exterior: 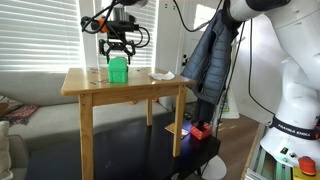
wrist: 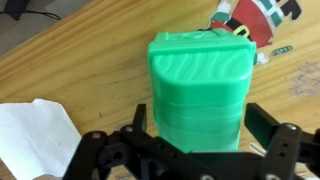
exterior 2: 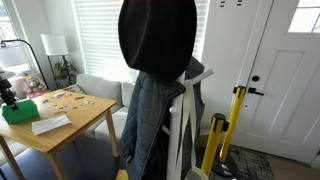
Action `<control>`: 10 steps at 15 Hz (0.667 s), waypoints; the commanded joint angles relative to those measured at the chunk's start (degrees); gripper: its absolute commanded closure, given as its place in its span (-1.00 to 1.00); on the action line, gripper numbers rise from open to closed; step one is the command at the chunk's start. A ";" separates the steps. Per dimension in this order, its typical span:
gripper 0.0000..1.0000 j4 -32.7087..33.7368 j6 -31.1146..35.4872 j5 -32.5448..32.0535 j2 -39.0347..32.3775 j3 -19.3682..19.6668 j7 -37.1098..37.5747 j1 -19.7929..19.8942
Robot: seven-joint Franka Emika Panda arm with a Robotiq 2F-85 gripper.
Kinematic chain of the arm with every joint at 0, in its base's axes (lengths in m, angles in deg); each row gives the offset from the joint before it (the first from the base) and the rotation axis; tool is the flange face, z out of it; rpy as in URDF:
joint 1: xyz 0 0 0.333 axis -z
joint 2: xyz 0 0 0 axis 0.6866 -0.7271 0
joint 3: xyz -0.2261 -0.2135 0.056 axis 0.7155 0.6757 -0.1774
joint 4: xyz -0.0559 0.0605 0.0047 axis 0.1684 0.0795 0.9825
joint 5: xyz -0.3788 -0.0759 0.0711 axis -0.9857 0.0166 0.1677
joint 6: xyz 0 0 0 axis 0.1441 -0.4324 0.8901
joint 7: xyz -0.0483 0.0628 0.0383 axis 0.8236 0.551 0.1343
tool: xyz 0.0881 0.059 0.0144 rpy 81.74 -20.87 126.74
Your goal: Move the green storage box to the left
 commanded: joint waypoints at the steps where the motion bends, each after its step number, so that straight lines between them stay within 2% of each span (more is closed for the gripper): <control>1: -1.00 -0.36 -2.64 0.75 2.91 -0.48 -0.98 0.16; 4: -1.00 -1.22 -3.61 0.40 5.57 -0.93 -5.88 0.76; 10: -1.00 -8.13 -4.00 3.24 14.46 -2.63 -28.68 4.98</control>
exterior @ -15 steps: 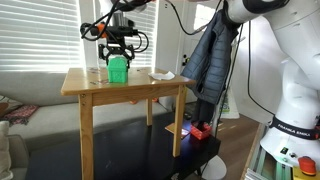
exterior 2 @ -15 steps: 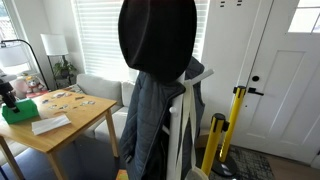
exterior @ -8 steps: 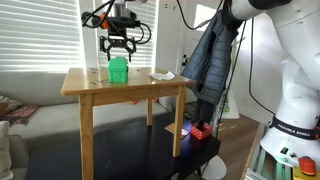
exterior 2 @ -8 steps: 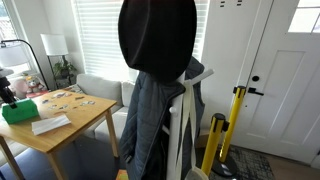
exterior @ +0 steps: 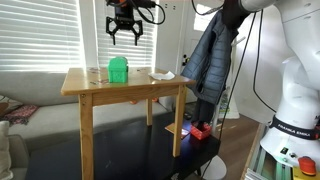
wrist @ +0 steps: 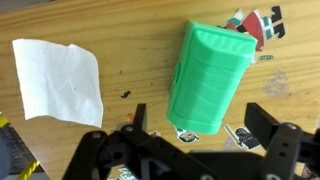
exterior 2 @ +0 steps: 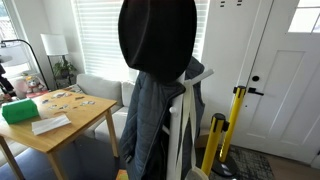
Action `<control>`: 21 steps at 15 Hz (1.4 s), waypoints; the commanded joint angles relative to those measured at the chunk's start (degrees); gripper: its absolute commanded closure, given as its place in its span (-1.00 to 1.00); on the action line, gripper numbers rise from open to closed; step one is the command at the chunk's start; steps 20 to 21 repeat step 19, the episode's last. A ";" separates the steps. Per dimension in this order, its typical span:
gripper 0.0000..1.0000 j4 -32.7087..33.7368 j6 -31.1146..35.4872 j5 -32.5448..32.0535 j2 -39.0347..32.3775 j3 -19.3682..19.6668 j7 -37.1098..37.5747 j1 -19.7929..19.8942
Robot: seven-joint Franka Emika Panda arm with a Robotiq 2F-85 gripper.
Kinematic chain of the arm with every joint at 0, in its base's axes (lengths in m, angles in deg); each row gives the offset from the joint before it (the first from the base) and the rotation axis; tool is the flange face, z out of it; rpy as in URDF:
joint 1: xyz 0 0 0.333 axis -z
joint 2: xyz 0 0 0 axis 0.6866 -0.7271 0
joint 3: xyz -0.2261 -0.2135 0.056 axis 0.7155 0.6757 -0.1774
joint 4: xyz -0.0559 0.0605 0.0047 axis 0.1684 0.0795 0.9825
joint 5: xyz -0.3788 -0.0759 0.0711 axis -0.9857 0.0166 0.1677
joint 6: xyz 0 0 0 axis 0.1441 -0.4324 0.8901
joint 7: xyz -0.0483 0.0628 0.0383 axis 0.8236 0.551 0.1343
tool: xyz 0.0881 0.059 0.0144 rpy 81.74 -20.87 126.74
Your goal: Move the green storage box to the left
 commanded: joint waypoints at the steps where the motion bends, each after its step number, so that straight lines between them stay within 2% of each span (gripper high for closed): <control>1: -1.00 -8.20 -0.82 2.82 8.07 -1.45 -13.46 3.91; 6: -1.00 -17.33 -2.43 5.31 15.39 -0.97 -32.08 8.13; 10: -1.00 -24.66 -4.08 5.20 19.55 -0.89 -44.28 9.58; 11: -1.00 -26.16 -4.39 4.56 20.41 -3.08 -46.95 11.45; 13: -1.00 -28.93 -5.58 3.73 22.06 -3.98 -52.28 12.04; 14: -1.00 -23.63 -5.11 3.73 18.02 -3.98 -47.28 12.03; 21: -1.00 -24.29 -5.07 3.75 18.24 -4.47 -47.57 12.45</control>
